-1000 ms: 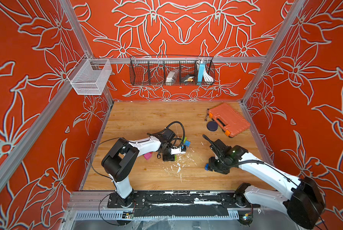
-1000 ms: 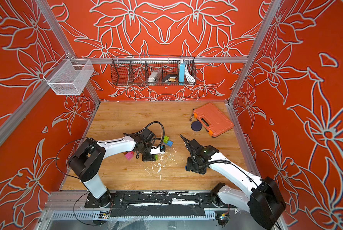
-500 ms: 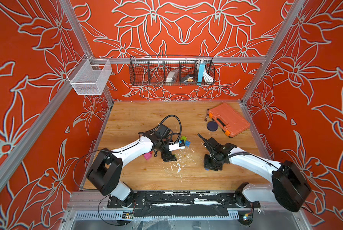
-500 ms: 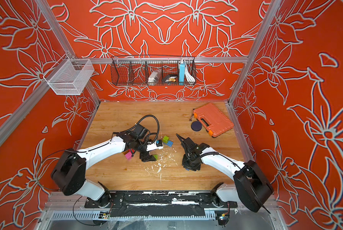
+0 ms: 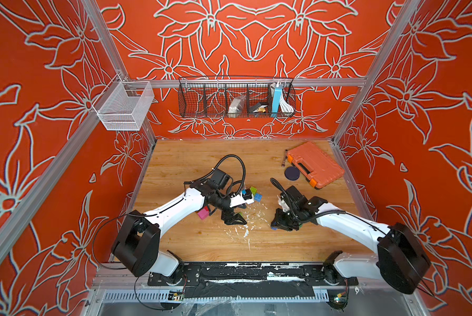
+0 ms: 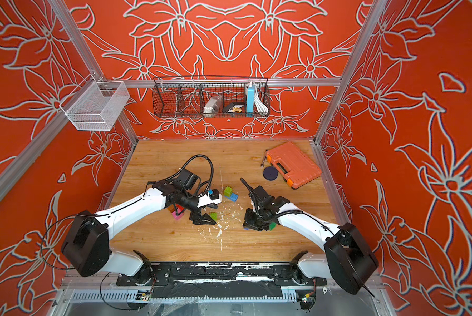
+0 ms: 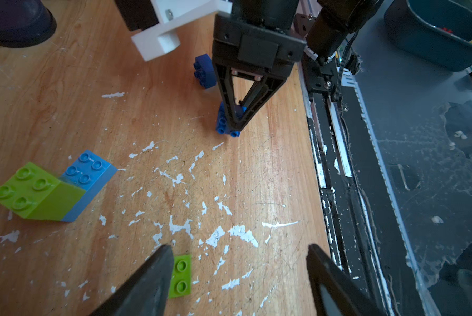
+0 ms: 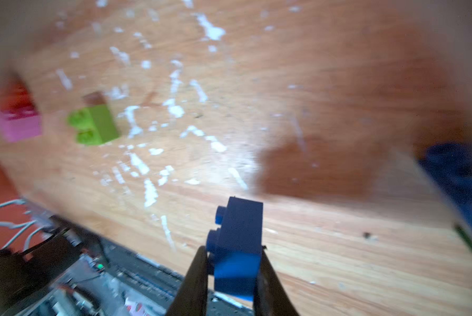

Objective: Assemble the letter h with lego
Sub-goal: Pick up the lego brick from the center of the board.

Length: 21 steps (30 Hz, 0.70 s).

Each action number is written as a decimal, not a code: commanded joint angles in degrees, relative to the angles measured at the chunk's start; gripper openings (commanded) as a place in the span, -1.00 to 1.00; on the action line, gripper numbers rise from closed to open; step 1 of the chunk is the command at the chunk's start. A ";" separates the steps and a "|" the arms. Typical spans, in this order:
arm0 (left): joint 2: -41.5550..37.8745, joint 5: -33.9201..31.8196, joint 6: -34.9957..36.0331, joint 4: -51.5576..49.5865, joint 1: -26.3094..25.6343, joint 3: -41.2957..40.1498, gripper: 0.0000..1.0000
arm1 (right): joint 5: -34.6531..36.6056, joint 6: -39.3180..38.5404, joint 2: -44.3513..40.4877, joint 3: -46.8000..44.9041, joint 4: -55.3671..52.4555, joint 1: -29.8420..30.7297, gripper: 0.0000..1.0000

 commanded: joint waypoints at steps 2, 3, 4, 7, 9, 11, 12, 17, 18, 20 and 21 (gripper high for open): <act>-1.40 5.09 -1.21 3.29 0.50 -3.25 0.56 | -14.06 6.93 -0.91 -0.63 15.95 1.62 -0.73; -1.37 5.18 -1.96 3.95 0.50 -3.54 0.56 | -14.44 7.51 -0.79 -0.15 16.65 2.08 -0.72; -1.37 5.27 -2.37 4.64 0.49 -3.79 0.56 | -14.67 8.23 -0.59 0.25 17.40 2.49 -0.72; -1.32 5.06 -3.94 7.63 0.43 -4.67 0.56 | -16.67 11.20 0.57 0.78 21.73 3.29 -0.74; -0.85 4.62 -5.75 10.53 0.42 -5.27 0.56 | -18.44 12.91 1.88 0.86 25.01 3.66 -0.73; -0.67 4.16 -6.49 11.96 0.40 -5.47 0.50 | -19.06 14.01 2.98 1.02 26.97 4.17 -0.74; -0.63 3.60 -6.57 12.32 0.34 -5.62 0.45 | -19.12 14.29 3.35 1.06 27.31 4.35 -0.74; -0.72 3.09 -6.16 12.46 -0.16 -6.14 0.12 | -20.78 15.94 4.48 1.18 29.64 4.81 -0.75; -0.91 3.03 -5.71 12.02 -0.27 -6.12 0.05 | -20.76 16.29 4.59 1.15 30.09 4.81 -0.74; -1.36 2.83 -4.89 11.17 -0.56 -6.14 -0.12 | -20.98 16.78 5.02 1.49 30.67 4.83 -0.75; -1.33 2.82 -4.74 11.16 -0.55 -6.13 -0.15 | -21.30 16.87 5.35 1.70 30.86 4.81 -0.74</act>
